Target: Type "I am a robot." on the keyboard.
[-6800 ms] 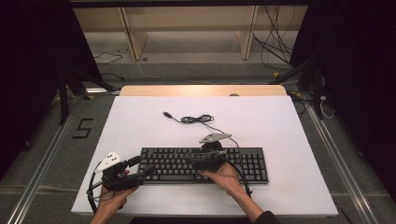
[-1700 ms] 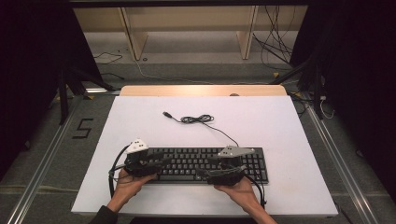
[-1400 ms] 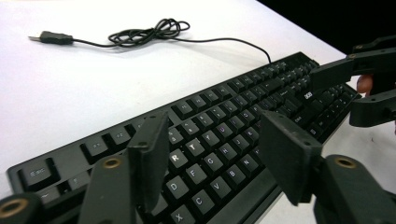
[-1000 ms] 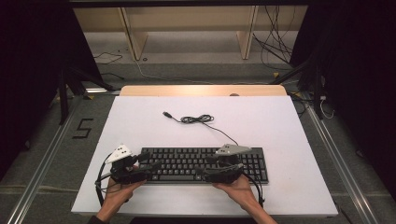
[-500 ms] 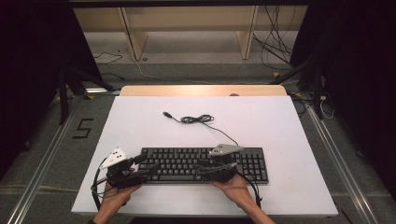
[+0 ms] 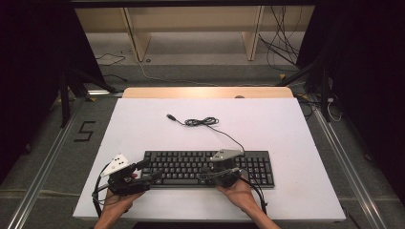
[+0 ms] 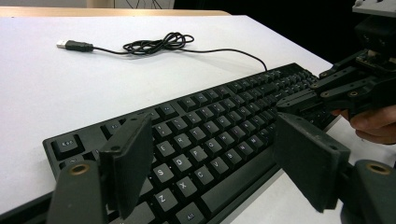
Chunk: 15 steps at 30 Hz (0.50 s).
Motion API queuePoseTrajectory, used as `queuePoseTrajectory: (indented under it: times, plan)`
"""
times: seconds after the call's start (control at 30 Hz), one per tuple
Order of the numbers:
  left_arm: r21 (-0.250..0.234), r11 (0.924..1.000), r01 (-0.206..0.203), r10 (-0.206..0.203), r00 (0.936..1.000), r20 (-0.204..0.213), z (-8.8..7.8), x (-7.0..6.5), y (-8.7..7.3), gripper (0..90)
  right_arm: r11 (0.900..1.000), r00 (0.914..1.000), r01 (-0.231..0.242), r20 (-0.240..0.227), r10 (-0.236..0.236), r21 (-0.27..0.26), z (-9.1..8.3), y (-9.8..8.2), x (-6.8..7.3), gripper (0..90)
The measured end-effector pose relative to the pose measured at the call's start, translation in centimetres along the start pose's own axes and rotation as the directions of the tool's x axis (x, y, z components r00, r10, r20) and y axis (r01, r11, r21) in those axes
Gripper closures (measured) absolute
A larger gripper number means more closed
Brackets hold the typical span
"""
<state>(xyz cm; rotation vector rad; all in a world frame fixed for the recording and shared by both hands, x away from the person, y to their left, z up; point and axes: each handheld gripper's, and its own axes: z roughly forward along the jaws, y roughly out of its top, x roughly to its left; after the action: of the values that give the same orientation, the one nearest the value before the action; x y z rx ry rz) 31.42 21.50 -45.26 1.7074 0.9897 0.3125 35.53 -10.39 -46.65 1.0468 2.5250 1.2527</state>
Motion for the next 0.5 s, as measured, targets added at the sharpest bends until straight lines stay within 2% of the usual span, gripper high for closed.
queuePoseTrajectory:
  times: [0.33, 0.5]
  plan:
    - [0.002, 1.0000, -0.005, 0.005, 0.9999, 0.009, 0.09, -0.09, -0.19, 27.6, 1.000, 0.9999, 0.008, 0.014, -0.008, 0.028, 0.50, -0.26, -0.05, 90.0]
    - [0.006, 0.9997, -0.024, 0.024, 0.9997, 0.003, -0.01, -0.04, -0.20, 27.5, 0.999, 0.9998, 0.007, 0.018, -0.008, 0.037, 0.67, -0.43, -0.03, 90.0]
